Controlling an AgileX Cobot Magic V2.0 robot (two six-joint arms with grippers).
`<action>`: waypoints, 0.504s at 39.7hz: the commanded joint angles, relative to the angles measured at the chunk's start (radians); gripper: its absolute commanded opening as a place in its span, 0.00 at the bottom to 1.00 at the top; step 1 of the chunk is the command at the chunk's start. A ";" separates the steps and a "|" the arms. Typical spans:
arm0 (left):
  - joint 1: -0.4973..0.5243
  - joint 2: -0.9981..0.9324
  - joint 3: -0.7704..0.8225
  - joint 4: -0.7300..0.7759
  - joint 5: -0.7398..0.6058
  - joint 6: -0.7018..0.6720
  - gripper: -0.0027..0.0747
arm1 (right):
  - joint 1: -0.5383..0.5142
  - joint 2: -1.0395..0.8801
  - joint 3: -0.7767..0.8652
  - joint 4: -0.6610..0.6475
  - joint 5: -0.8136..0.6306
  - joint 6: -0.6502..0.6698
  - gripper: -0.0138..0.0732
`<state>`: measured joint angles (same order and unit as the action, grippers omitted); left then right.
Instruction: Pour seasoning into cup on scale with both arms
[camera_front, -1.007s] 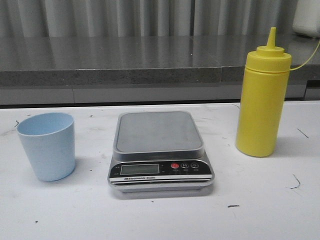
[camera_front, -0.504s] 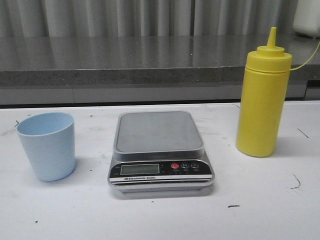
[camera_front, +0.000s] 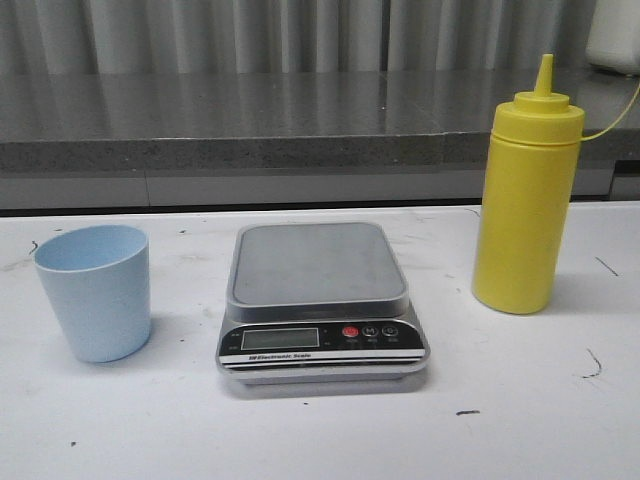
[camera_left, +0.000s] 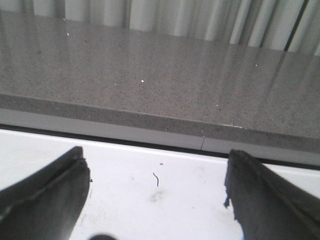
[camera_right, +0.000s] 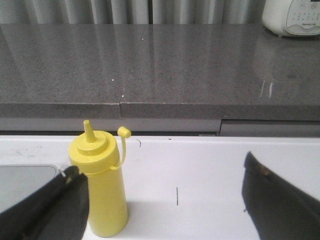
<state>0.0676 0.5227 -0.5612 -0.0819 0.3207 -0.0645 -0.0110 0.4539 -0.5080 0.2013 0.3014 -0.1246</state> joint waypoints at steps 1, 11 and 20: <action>-0.050 0.072 -0.067 -0.015 -0.060 -0.001 0.71 | -0.006 0.011 -0.037 0.005 -0.087 0.000 0.89; -0.270 0.325 -0.198 -0.004 0.048 0.005 0.71 | -0.006 0.011 -0.037 0.005 -0.087 0.000 0.89; -0.437 0.641 -0.386 0.064 0.268 0.005 0.71 | -0.006 0.011 -0.037 0.005 -0.087 0.000 0.89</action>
<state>-0.3308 1.0857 -0.8534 -0.0406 0.5637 -0.0570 -0.0110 0.4539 -0.5083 0.2013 0.3014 -0.1246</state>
